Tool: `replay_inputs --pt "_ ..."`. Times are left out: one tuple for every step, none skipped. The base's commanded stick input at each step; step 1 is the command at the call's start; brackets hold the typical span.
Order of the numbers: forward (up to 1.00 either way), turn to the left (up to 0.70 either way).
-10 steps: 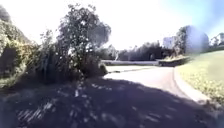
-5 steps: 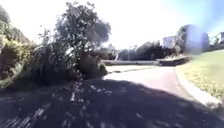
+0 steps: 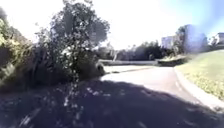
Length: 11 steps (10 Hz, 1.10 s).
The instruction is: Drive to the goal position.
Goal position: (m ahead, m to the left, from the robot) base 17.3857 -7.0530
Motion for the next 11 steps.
replay_inputs --pt "0.45 -0.27" --pt "0.45 -0.27" --pt "0.45 -0.27" --pt "0.45 -0.27" --pt "0.45 -0.27" --pt "0.45 -0.27" --pt "0.45 -0.27" --pt "0.45 -0.27" --pt "0.45 -0.27" --pt "0.45 -0.23" --pt "0.45 -0.05"
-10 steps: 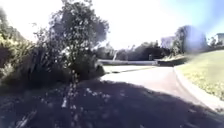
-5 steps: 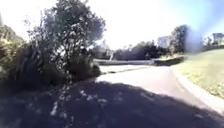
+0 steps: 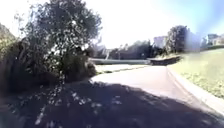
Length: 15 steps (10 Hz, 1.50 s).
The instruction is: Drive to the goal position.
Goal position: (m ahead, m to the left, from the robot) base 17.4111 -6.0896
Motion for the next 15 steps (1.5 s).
replay_inputs --pt "0.45 0.00" --pt "0.45 0.00" --pt "0.45 0.00" --pt "0.45 0.00" --pt "0.45 0.00" --pt "0.45 0.00" --pt "0.45 0.00" --pt "0.45 0.00" --pt "0.45 0.00" --pt "0.45 0.00" --pt "0.45 0.00" --pt "0.45 0.00" --pt "0.45 0.00" --pt "0.45 0.00" --pt "0.45 0.00"
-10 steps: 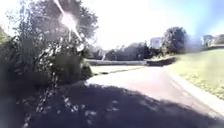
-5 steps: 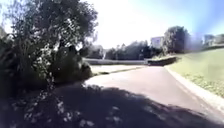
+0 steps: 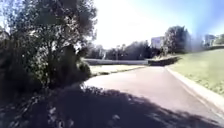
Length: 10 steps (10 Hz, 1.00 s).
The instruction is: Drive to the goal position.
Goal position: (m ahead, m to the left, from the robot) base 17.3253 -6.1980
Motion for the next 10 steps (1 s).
replay_inputs --pt "0.45 0.00" --pt "0.45 0.00" --pt "0.45 0.00" --pt "0.45 0.00" --pt "0.45 0.00" --pt "0.45 0.00" --pt "0.45 0.00" --pt "0.45 0.00" --pt "0.45 0.00" --pt "0.45 0.00"
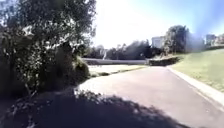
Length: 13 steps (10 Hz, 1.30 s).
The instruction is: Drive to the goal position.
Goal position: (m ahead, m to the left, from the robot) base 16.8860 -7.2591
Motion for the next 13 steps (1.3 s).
replay_inputs --pt "0.45 0.00" --pt "0.45 0.00" --pt "0.45 0.00" --pt "0.45 0.00" --pt "0.45 0.00" --pt "0.45 0.00" --pt "0.45 0.00" --pt "0.45 0.00" --pt "0.45 0.00" --pt "0.45 0.00" --pt "0.45 0.00" --pt "0.45 0.00" --pt "0.45 0.00"
